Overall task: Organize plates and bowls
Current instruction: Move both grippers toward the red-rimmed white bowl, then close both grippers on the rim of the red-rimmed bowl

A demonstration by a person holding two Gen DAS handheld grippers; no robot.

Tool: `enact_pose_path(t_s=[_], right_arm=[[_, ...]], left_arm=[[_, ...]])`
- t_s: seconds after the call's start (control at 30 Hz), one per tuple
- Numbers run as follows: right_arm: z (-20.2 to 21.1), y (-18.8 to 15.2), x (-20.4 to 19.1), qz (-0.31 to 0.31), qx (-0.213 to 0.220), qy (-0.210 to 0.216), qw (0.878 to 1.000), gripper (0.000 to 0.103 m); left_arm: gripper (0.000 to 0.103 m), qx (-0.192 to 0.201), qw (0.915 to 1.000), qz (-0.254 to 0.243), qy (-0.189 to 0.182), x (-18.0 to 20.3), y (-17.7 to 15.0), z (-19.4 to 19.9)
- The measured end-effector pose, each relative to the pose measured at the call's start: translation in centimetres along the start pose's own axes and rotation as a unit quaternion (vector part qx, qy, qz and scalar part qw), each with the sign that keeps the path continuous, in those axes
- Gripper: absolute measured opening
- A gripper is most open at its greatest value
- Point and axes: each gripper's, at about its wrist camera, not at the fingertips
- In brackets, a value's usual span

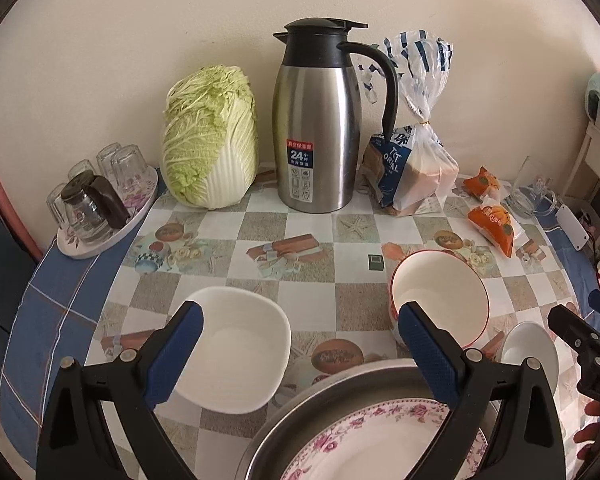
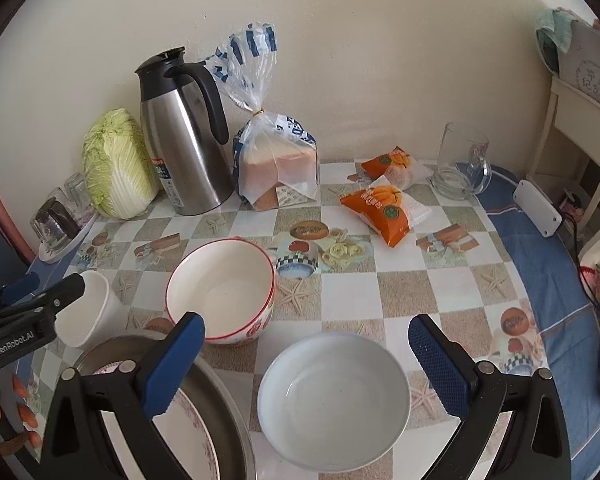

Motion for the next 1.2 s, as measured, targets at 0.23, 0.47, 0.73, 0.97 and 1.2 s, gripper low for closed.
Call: enact_pose_path(t_s=[0.23,0.47,0.73,0.97,1.2], right_arm=[[-0.6,3.9,-0.2,0.028,-0.011,-0.003,1.0,0.103],[-2.4,6.8,-0.5,0.028,-0.039,0.017,0.999,0.103],[-6.6,6.4,-1.2,0.033,-0.098,0.016,0.995,0.103],[-10.6,4.6,-1.5,0.029,-0.159,0.013,0.987,0.102],[-13.0,3.6,-1.5,0.023,-0.189,0.01,0.982,0.09]], left_arm=[[0.098,0.005,0.9996,-0.027,0.008,0.3,3.7,-0.7],[0.098,-0.039,0.9987,-0.025,-0.022,1.3,6.0,-2.6],[0.098,-0.113,0.9923,0.009,-0.05,3.1,5.7,-6.3],[0.097,-0.164,0.9852,0.012,-0.049,4.6,4.8,-9.1],[0.077,-0.196,0.9785,-0.006,-0.064,6.4,3.9,-10.9]])
Point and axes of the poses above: each gripper's, at about its wrist camera, not at the fingertips, and z roughly against the way its jaws point, x to its right, y to its top, and after that the axes turned 10 degrees about y, right-handed
